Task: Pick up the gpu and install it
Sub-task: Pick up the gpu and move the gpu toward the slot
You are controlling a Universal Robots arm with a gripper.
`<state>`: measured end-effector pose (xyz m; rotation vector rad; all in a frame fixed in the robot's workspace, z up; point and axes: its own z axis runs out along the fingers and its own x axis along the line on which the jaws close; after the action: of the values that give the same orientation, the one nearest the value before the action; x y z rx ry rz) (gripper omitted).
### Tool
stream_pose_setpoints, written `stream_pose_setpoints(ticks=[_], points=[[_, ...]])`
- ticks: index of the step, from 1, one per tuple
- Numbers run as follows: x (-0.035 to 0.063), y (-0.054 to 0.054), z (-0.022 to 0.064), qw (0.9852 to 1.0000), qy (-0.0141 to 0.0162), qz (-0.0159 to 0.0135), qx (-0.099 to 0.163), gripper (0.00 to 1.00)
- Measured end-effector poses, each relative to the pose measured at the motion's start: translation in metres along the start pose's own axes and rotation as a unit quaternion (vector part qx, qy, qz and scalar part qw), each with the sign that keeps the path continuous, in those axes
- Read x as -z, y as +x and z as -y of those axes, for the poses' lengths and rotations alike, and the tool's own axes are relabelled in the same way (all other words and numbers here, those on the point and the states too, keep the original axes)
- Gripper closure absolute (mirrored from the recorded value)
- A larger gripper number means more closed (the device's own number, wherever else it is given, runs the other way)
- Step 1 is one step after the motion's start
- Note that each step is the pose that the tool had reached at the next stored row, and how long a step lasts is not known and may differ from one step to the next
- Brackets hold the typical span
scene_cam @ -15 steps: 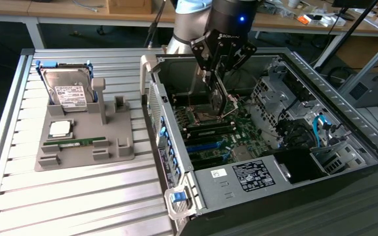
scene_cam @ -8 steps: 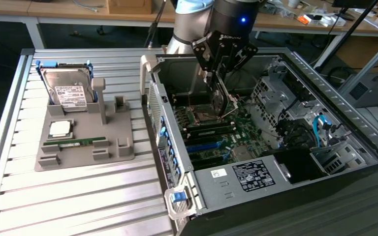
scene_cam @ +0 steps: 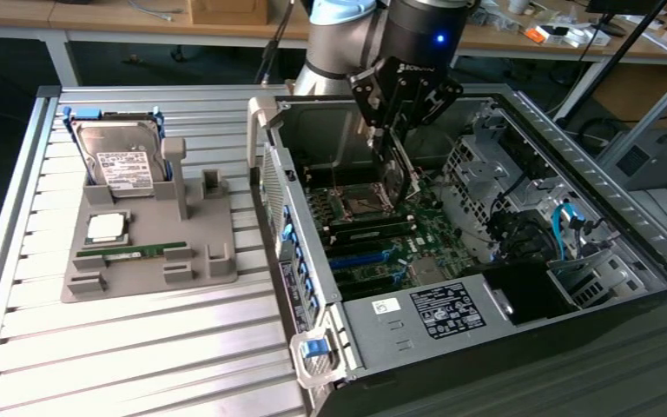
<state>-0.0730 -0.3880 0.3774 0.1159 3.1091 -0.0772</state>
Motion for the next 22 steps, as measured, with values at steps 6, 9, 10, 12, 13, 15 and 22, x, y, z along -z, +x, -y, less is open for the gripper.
stream_pose_setpoints(ticks=[6, 9, 10, 12, 13, 15, 22], points=[[-0.0023, -0.016, -0.0013, 1.0000, 0.0004, -0.0002, 0.000, 0.73], [-0.0044, -0.031, -0.0025, 1.0000, 0.0009, -0.0013, 0.000, 0.73], [-0.0059, -0.039, -0.0032, 1.0000, 0.0013, -0.0024, 0.000, 0.73], [-0.0104, -0.058, -0.0048, 1.0000, 0.0024, -0.0040, 0.000, 0.73], [-0.0119, -0.063, -0.0053, 1.0000, 0.0027, -0.0046, 0.000, 0.73], [-0.0153, -0.072, -0.0061, 1.0000, 0.0032, -0.0053, 0.000, 0.73], [-0.0260, -0.094, -0.0083, 1.0000, 0.0039, -0.0066, 0.000, 0.73]])
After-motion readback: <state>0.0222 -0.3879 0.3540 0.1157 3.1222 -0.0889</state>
